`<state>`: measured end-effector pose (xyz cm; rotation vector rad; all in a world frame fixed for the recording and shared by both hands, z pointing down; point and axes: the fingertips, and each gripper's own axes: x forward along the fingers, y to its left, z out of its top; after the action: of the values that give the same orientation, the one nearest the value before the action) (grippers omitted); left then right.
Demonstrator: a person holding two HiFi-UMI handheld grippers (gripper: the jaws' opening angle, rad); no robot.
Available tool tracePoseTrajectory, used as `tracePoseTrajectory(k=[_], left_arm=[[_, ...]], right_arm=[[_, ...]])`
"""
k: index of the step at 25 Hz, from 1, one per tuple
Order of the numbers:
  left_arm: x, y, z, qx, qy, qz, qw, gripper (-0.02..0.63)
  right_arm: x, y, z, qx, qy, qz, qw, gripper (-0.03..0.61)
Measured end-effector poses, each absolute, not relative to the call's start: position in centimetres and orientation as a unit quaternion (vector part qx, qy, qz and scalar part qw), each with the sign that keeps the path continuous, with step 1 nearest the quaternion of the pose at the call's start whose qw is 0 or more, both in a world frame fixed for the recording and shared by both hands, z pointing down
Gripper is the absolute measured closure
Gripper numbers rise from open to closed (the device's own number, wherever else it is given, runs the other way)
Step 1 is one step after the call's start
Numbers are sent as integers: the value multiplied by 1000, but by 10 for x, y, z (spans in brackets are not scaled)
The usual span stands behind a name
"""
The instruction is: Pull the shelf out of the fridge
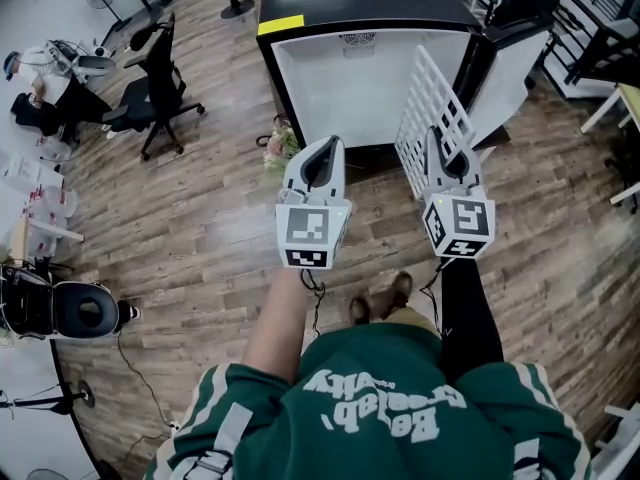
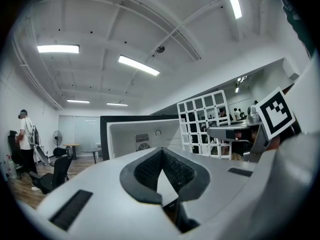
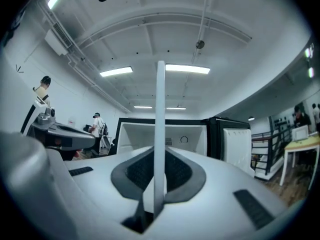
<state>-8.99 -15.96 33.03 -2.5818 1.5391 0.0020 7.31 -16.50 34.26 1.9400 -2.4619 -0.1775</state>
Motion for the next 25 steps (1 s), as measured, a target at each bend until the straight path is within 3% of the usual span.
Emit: tracePoseTrajectory(k=[7, 25], left_arm=[[-82, -161, 334, -858, 509, -3, 69, 598], [-84, -166, 336, -854, 515, -7, 68, 598]], right_arm=[[69, -164, 342, 617, -781, -93, 33, 541], [62, -171, 342, 604, -791, -91, 22, 541]])
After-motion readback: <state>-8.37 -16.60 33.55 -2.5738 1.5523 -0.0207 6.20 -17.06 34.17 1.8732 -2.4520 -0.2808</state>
